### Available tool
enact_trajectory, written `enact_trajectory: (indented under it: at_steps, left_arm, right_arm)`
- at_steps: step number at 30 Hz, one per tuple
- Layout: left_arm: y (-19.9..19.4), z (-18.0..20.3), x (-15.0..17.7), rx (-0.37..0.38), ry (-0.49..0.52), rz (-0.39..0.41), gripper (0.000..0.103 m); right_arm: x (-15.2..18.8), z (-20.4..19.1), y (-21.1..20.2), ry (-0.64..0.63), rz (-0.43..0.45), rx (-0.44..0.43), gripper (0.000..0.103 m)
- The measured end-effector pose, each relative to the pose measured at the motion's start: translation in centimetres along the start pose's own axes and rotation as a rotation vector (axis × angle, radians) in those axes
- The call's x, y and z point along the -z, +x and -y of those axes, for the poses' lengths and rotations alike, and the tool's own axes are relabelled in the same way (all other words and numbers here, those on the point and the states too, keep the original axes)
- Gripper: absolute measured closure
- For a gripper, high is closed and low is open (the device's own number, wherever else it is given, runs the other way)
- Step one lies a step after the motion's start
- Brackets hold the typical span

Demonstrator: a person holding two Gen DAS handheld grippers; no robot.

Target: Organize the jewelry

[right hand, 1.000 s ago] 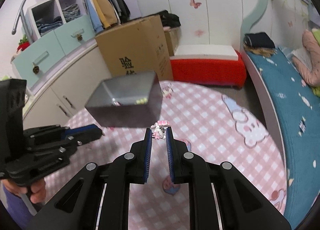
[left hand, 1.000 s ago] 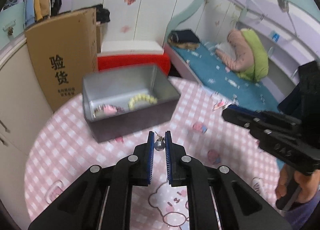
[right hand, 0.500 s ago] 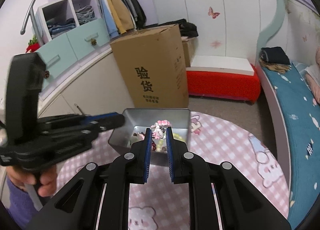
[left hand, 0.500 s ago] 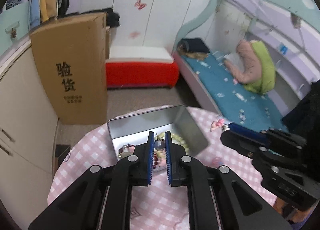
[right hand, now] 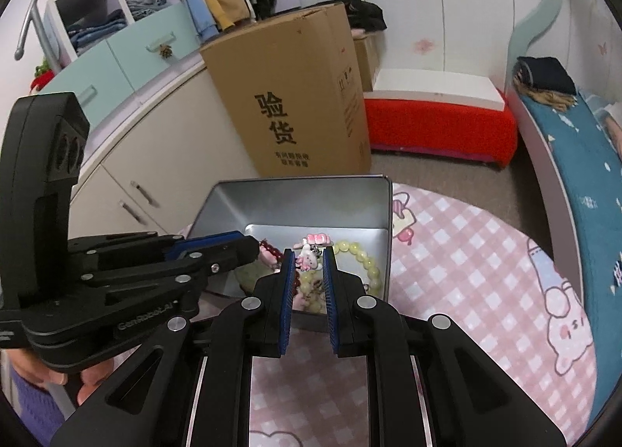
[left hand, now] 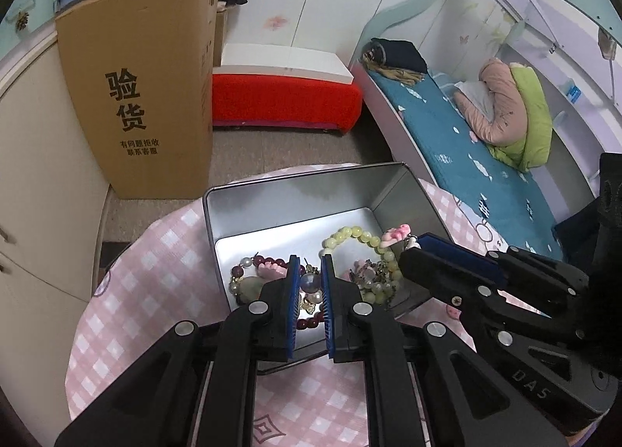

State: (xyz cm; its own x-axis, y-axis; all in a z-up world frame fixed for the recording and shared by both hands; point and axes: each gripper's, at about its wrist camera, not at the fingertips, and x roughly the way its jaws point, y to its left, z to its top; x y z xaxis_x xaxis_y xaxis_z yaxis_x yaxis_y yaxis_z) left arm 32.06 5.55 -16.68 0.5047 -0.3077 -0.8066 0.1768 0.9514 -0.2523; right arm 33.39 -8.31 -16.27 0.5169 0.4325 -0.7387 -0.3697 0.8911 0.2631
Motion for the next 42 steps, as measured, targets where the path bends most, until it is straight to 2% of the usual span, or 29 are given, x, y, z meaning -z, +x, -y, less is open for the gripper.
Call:
enact_trajectory:
  at_steps: [8, 10, 12, 16, 18, 24, 26, 27, 30, 32, 34, 39, 42]
  left_arm:
    - [0.0, -0.1, -0.2, -0.013, -0.001, 0.001, 0.092]
    - [-0.3, -0.2, -0.1, -0.016, -0.003, 0.012, 0.086]
    - [-0.6, -0.1, -0.1, -0.020, -0.006, 0.025, 0.071]
    - [-1.3, 0.2, -0.1, -0.026, 0.003, 0.047, 0.065]
    - [-1.7, 0.2, 0.0, -0.038, 0.003, 0.059, 0.056]
    - [-3.4, 0.5, 0.0, -0.029, -0.003, 0.106, 0.054]
    - [-4.1, 0.7, 0.1, -0.032, -0.002, 0.125, 0.052]
    - [-4.7, 0.7, 0.2, -0.044, -0.006, 0.145, 0.047]
    - [-6.3, 0.8, 0.8, -0.073, -0.018, 0.200, 0.030]
    - [-7.4, 1.0, 1.1, -0.100, -0.021, 0.236, 0.024]
    - [-8.5, 1.3, 1.6, -0.133, -0.017, 0.276, 0.024]
    - [-11.0, 2.3, 2.9, -0.196, 0.004, 0.338, 0.015]
    - [-12.7, 3.1, 3.8, -0.234, 0.008, 0.368, 0.014]
  right_arm:
    - [0.1, 0.3, 0.8, 0.012, -0.013, -0.001, 0.088]
    - [0.1, 0.3, 0.8, 0.011, -0.014, -0.001, 0.088]
    - [0.1, 0.4, 0.8, 0.013, -0.013, -0.001, 0.088]
    - [0.1, 0.5, 0.8, 0.024, -0.002, -0.003, 0.086]
    - [0.2, 0.7, 0.4, 0.026, 0.003, -0.002, 0.086]
    - [0.3, 0.6, -1.3, 0.027, 0.035, 0.001, 0.085]
    - [0.4, 0.5, -2.1, 0.027, 0.053, 0.021, 0.073]
    - [0.5, 0.5, -2.8, 0.025, 0.071, 0.042, 0.065]
    - [0.5, 0.5, -4.3, 0.026, 0.095, 0.049, 0.056]
    - [0.7, 0.1, -5.5, 0.008, 0.117, 0.080, 0.050]
    - [1.0, -0.2, -6.8, -0.001, 0.139, 0.101, 0.037]
    - [1.7, -0.9, -10.4, -0.011, 0.198, 0.114, 0.021]
    - [2.4, -1.4, -12.8, -0.021, 0.235, 0.133, 0.020]
